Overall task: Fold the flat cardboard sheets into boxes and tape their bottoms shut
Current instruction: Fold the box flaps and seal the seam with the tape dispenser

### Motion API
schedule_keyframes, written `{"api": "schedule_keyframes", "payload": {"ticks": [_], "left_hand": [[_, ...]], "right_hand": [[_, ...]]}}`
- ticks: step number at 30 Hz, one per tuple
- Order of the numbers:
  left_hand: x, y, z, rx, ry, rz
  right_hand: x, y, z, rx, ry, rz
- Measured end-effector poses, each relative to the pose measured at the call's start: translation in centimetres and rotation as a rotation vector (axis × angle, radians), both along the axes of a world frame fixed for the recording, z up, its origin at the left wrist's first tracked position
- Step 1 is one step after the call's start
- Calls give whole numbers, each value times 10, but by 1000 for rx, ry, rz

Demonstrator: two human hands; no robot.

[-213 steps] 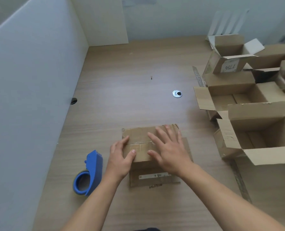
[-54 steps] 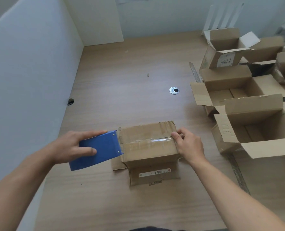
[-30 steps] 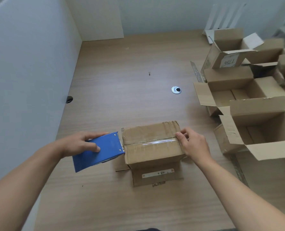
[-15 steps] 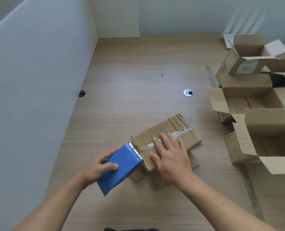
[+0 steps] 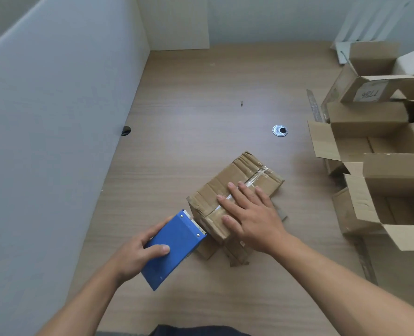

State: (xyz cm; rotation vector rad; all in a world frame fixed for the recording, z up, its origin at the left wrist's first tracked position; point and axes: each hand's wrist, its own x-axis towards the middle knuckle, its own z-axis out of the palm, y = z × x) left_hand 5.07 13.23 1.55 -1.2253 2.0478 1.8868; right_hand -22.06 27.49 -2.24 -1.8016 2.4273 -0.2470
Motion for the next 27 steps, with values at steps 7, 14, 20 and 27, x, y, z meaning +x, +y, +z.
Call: {"api": "schedule_keyframes", "payload": {"ticks": [7, 14, 20, 27], "left_hand": [[21, -2, -6, -2, -172, -38], [-13, 11, -18, -60, -249, 7], [-44, 12, -20, -114, -335, 32], [-69, 30, -18, -362, -508, -6]], "right_hand": [[-4, -5, 1, 6, -25, 40], [-6, -5, 3, 36, -96, 82], [1, -5, 6, -16, -62, 88], [18, -9, 9, -73, -53, 126]]}}
